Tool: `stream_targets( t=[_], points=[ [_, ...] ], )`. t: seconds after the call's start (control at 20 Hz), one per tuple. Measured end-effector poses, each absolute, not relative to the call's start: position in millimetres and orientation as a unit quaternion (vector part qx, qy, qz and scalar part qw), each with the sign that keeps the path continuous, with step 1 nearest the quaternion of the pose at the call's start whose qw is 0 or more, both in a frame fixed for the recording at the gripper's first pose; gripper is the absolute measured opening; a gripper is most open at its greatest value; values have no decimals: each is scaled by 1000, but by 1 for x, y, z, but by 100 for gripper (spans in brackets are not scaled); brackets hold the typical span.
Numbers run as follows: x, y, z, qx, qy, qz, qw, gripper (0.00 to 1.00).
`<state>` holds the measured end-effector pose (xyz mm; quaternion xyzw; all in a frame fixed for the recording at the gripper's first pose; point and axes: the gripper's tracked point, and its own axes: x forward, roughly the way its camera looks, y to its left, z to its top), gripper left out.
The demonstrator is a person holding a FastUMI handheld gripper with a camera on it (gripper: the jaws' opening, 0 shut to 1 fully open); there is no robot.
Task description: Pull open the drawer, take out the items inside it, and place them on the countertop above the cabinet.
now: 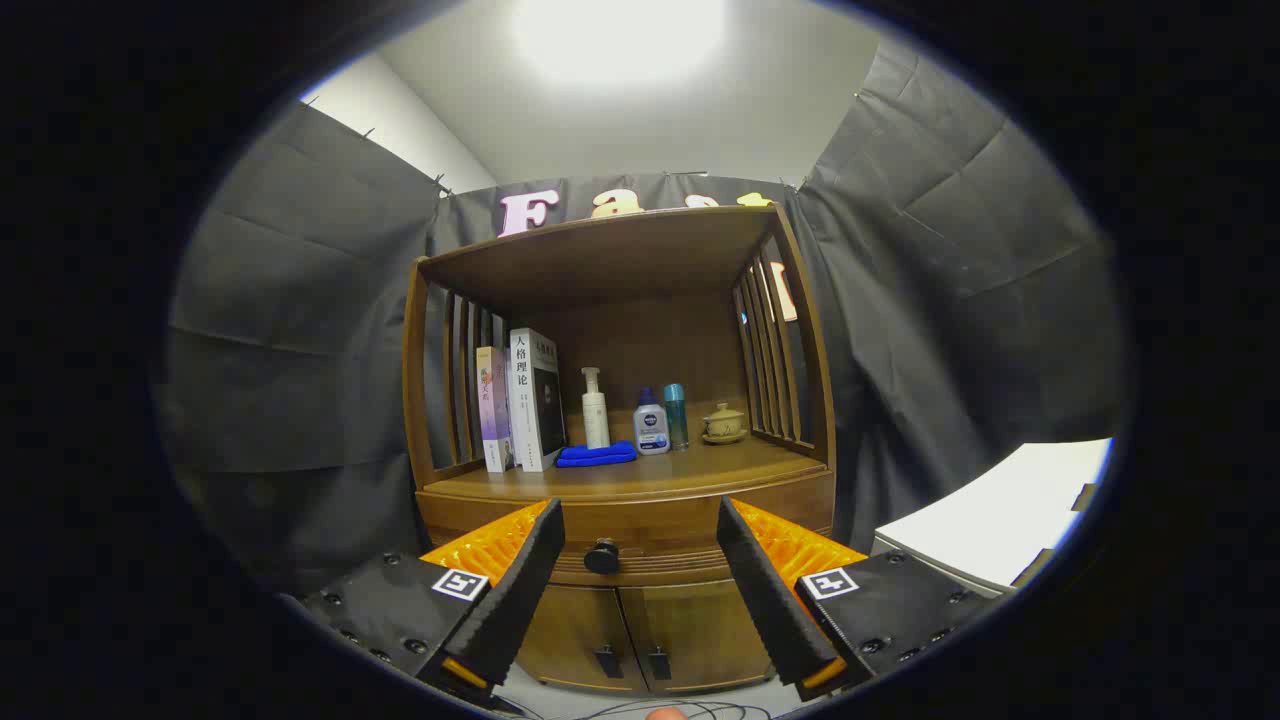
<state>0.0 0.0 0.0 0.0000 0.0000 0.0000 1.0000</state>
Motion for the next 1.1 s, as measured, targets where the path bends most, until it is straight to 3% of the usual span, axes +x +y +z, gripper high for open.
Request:
stream_targets(
  t=[1.1],
  points=[
    [23,9,-11,12,0,4,1000,97]
  ],
)
